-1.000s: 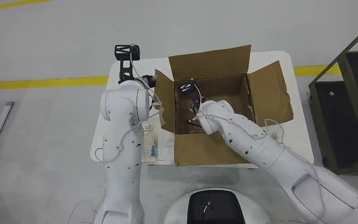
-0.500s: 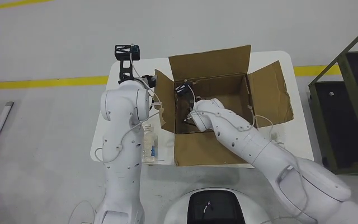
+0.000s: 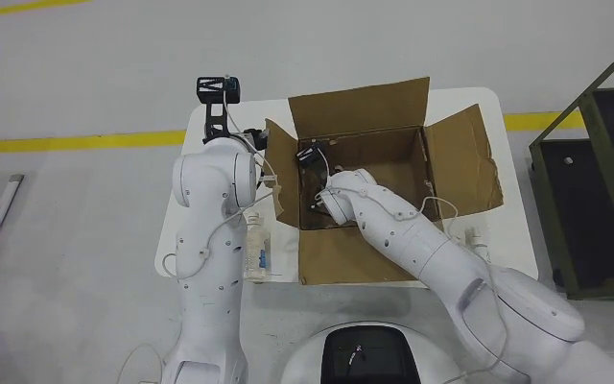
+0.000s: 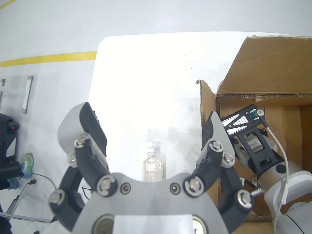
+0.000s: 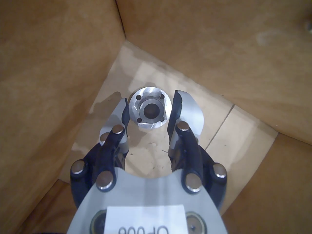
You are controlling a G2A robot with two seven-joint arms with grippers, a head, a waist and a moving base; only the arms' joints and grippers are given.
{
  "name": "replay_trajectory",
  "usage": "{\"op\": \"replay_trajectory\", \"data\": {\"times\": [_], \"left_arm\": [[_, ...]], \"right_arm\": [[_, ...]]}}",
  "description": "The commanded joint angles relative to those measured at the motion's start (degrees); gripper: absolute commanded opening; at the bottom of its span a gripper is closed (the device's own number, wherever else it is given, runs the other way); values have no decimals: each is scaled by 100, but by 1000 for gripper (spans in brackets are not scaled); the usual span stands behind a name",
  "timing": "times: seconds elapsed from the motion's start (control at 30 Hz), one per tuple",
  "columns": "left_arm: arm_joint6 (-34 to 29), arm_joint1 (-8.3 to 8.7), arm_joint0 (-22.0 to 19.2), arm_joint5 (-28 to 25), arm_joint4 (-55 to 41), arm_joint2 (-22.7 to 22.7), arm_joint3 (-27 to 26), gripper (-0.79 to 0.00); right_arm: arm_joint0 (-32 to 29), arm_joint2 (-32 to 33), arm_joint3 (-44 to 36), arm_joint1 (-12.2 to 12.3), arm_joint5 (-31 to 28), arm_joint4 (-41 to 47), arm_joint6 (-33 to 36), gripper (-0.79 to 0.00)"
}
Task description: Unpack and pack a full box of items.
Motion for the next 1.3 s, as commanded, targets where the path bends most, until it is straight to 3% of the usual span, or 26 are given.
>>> {"op": "replay_trajectory", "data": {"times": [0.0, 0.37, 0.63, 0.8, 0.83, 1.03, 1.07, 1.27], "left_arm": [[0, 0, 0, 0, 0, 0, 0, 0], [0, 0, 0, 0, 0, 0, 0, 0], [0, 0, 0, 0, 0, 0, 0, 0], [0, 0, 0, 0, 0, 0, 0, 0], [0, 0, 0, 0, 0, 0, 0, 0], [0, 0, 0, 0, 0, 0, 0, 0], [0, 0, 0, 0, 0, 0, 0, 0], [0, 0, 0, 0, 0, 0, 0, 0]], "right_arm": [[12, 3, 115, -48, -16, 2, -43, -406], [85, 40, 534, -259, -56, -30, -157, -409], [79, 132, 739, -343, 62, -61, -241, -462], [56, 199, 811, -370, 102, -92, -294, -576], [52, 208, 823, -374, 110, -107, -299, -646], [33, 280, 849, -395, 123, -166, -300, -727], [30, 291, 836, -397, 137, -181, -291, -785], [0, 400, 662, -369, 280, -296, -271, -785]]}}
